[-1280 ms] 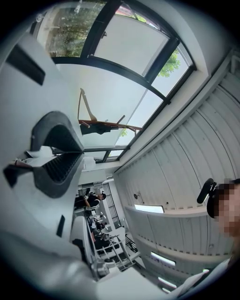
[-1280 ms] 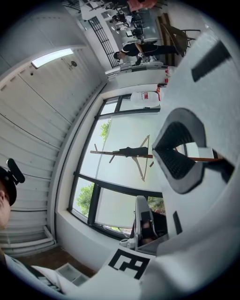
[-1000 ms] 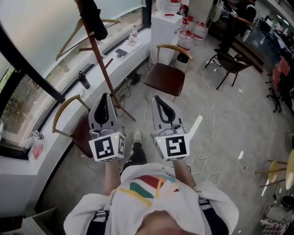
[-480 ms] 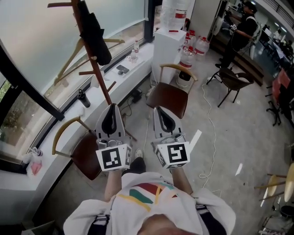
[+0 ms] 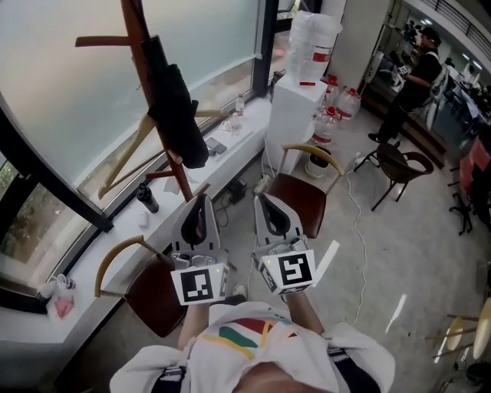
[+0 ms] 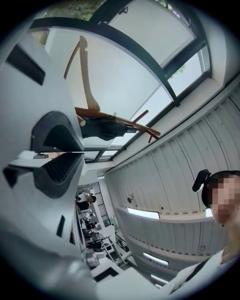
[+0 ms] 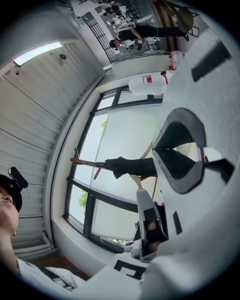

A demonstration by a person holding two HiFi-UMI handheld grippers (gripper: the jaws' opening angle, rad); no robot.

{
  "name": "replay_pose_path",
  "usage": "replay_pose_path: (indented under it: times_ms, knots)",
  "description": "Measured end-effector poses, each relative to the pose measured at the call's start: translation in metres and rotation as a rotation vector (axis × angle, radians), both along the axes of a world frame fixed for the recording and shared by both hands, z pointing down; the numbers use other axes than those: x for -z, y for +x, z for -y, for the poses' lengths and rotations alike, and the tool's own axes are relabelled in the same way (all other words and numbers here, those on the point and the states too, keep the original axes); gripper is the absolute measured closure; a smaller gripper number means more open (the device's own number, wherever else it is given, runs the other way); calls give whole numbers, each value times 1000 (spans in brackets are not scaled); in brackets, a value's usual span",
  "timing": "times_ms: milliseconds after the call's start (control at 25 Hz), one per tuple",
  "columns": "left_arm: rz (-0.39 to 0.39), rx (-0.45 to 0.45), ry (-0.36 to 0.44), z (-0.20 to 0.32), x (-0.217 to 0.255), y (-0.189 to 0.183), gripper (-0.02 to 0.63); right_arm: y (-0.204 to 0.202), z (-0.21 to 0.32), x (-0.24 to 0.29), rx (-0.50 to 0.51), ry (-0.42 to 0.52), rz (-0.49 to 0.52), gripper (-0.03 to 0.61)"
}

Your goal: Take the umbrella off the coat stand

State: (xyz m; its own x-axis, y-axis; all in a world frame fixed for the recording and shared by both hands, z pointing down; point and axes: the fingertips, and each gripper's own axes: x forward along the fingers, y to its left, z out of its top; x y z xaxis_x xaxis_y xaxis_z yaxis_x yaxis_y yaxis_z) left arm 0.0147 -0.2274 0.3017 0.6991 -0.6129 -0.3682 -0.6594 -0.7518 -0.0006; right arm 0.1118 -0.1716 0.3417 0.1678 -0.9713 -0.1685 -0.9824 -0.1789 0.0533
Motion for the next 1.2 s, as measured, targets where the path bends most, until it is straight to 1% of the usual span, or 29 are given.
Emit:
replay_pose_path:
  times_ms: [120,240,360,480,600,760,920,1000,1200]
  knots:
    - [-24,-21,-27,24,0,12,603,9,25,0,-2,-10,11,578]
    - [-18,-34,-34,36,-1,25,603,18,44,-4,0,-34,25,578]
    - [-14,-25,-29,43,-1,32,603,21,58,-4,27,-45,21,578]
    - [-10,3,-40,51,-1,32,603,19,67,2,71,-40,4,578]
    - [-13,56,-28,57,2,30,603,20,76,5,141,-38,24,578]
    - [0,150,-37,66,-1,26,603,29,83,3,235,-54,135,578]
    - [17,224,-56,65,-4,27,603,44,87,3,275,-61,146,578]
    - [19,258,-49,64,-2,25,603,45,92,4,307,-58,158,578]
    - [22,358,-21,65,7,13,603,40,103,18,419,-10,222,578]
